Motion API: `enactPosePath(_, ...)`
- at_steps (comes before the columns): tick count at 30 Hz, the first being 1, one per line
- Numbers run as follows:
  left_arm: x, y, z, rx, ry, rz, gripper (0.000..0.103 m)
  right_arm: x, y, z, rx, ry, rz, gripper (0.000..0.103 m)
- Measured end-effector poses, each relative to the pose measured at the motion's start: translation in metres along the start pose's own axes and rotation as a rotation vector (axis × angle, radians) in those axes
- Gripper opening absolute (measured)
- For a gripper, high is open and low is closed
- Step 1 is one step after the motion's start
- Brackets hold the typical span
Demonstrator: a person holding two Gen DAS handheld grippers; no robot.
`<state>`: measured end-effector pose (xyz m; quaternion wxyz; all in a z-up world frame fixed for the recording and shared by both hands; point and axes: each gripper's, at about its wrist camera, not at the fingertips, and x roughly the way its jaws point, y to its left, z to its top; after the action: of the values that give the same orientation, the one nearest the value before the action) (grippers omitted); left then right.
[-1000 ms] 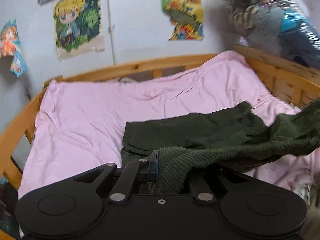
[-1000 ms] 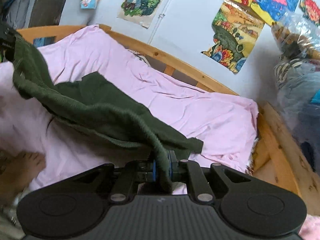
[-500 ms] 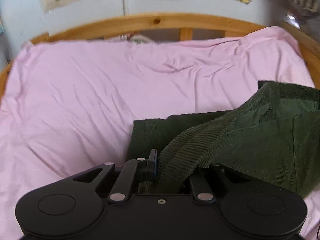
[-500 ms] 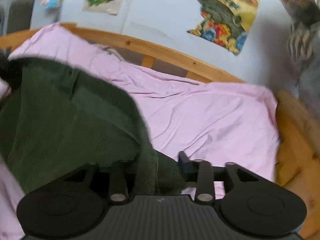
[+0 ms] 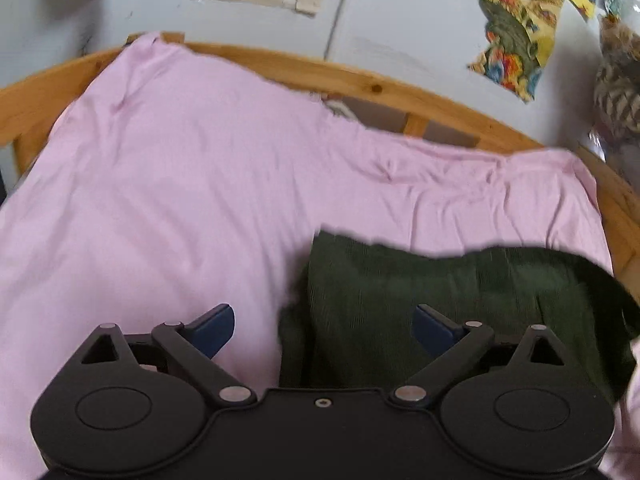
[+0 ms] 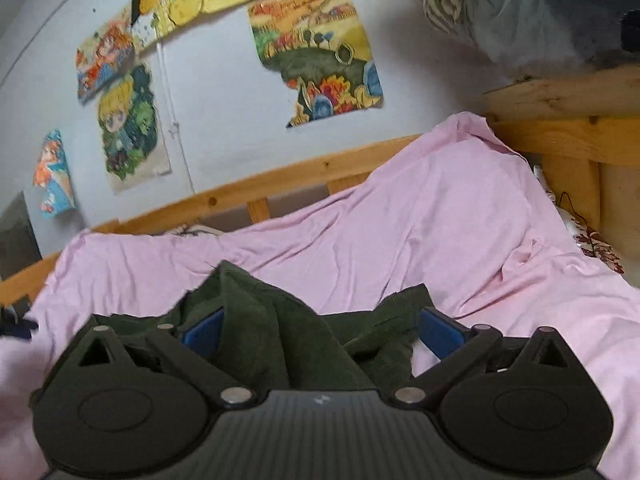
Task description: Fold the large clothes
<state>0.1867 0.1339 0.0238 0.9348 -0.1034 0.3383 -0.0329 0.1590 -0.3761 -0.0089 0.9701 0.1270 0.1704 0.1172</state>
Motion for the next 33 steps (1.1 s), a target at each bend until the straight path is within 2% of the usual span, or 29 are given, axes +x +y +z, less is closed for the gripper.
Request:
enactPosePath(2, -0.006, -0.003, -0.02, 0.028, 0.015, 0.01, 0.093, -0.01, 0.007, 0.001, -0.037, -0.011, 0.034, 0.103)
enactPosePath(4, -0.005, -0.006, -0.04, 0.047, 0.046, 0.026, 0.087, -0.013, 0.015, 0.003, -0.117, 0.004, 0.115, 0.103)
enactPosePath(7, -0.002, -0.007, -0.063, 0.043, 0.088, 0.018, 0.074, -0.011, 0.028, -0.001, -0.249, 0.06, 0.189, 0.103)
enactPosePath(10, 0.005, -0.008, -0.073, 0.042, 0.12, 0.0, 0.059, -0.002, 0.037, -0.015, -0.362, 0.129, 0.151, 0.103)
enactPosePath(13, 0.01, -0.01, -0.074, 0.056, 0.139, -0.011, 0.043, 0.012, 0.042, -0.027, -0.464, 0.177, 0.05, 0.103)
enactPosePath(14, 0.011, -0.011, -0.074, 0.062, 0.143, -0.012, 0.03, 0.016, 0.042, -0.031, -0.472, 0.173, 0.03, 0.101)
enactPosePath(15, 0.011, -0.011, -0.075, 0.069, 0.146, -0.008, 0.022, 0.019, 0.039, -0.031, -0.456, 0.17, 0.014, 0.098)
enactPosePath(16, 0.01, -0.011, -0.075, 0.078, 0.142, 0.001, 0.018, 0.023, 0.037, -0.032, -0.432, 0.172, 0.012, 0.088)
enactPosePath(17, 0.008, -0.012, -0.076, 0.078, 0.129, 0.003, 0.015, 0.026, 0.034, -0.031, -0.401, 0.169, 0.017, 0.071)
enactPosePath(18, 0.005, -0.012, -0.076, 0.065, 0.117, 0.001, 0.012, 0.028, 0.03, -0.028, -0.358, 0.157, 0.016, 0.061)
enactPosePath(20, -0.003, -0.007, -0.076, 0.001, 0.086, -0.004, 0.007, 0.032, 0.022, -0.023, -0.268, 0.133, 0.017, 0.016)
enactPosePath(21, -0.009, -0.003, -0.077, -0.039, 0.066, -0.006, 0.005, 0.032, 0.014, -0.019, -0.189, 0.116, 0.023, 0.008)
enactPosePath(25, -0.027, 0.009, -0.084, -0.154, 0.02, 0.004, 0.002, 0.021, -0.034, -0.003, 0.227, 0.028, 0.056, 0.004)
enactPosePath(27, -0.026, 0.018, -0.089, -0.214, 0.031, 0.018, 0.002, 0.025, -0.06, -0.003, 0.351, 0.029, 0.025, 0.004)
enactPosePath(30, -0.017, 0.033, -0.096, -0.3, 0.052, 0.043, 0.002, 0.04, -0.08, -0.012, 0.375, 0.089, -0.034, 0.004)
enactPosePath(33, -0.013, 0.04, -0.101, -0.364, 0.054, 0.046, 0.002, 0.051, -0.086, -0.019, 0.399, 0.117, -0.052, 0.005)
